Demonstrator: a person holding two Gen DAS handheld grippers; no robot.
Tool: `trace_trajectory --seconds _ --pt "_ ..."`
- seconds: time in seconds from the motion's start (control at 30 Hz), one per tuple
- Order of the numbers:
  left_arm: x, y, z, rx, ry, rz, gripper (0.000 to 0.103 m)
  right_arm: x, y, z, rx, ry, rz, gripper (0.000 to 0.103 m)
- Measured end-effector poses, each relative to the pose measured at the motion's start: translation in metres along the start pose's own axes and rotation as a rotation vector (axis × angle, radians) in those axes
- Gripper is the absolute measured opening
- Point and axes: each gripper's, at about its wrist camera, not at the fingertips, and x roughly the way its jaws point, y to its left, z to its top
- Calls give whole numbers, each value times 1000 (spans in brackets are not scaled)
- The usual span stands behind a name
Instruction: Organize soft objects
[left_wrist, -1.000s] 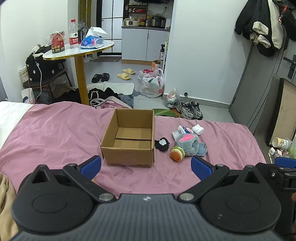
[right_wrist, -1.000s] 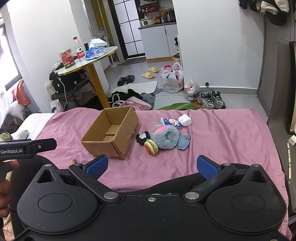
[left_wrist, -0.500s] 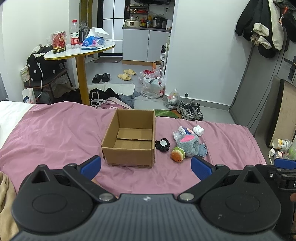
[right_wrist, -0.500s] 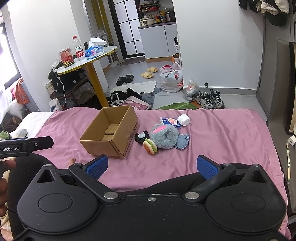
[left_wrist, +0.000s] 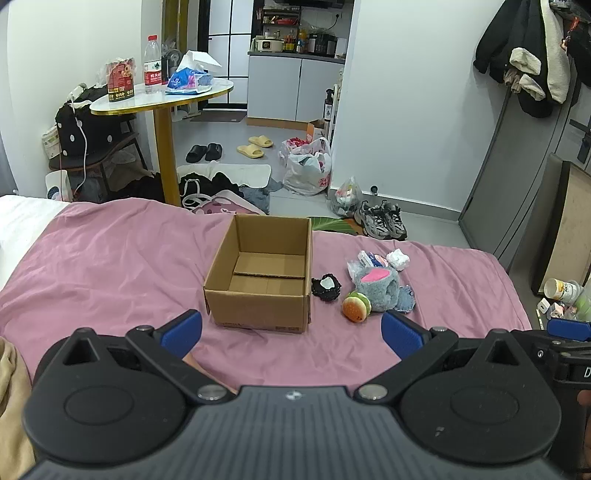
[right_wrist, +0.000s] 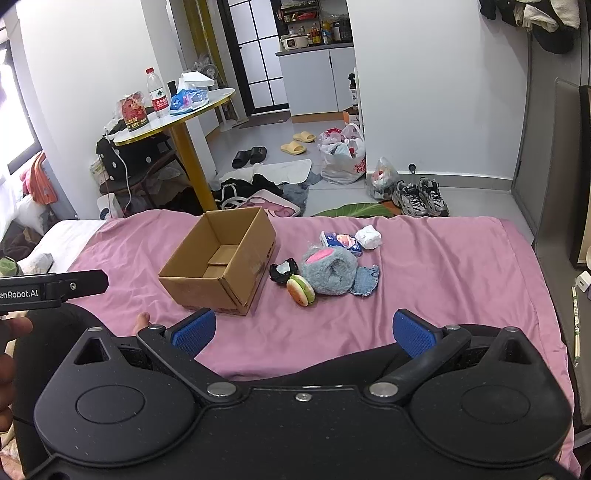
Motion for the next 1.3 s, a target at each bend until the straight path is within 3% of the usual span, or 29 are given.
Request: trace_trajectory --seconds 0.43,1.3 --pt "19 1 4 -16 14 -8 103 20 -8 3 44 13 11 103" --pt "103 -33 20 18 98 -81 102 79 -47 13 177 3 -20 103"
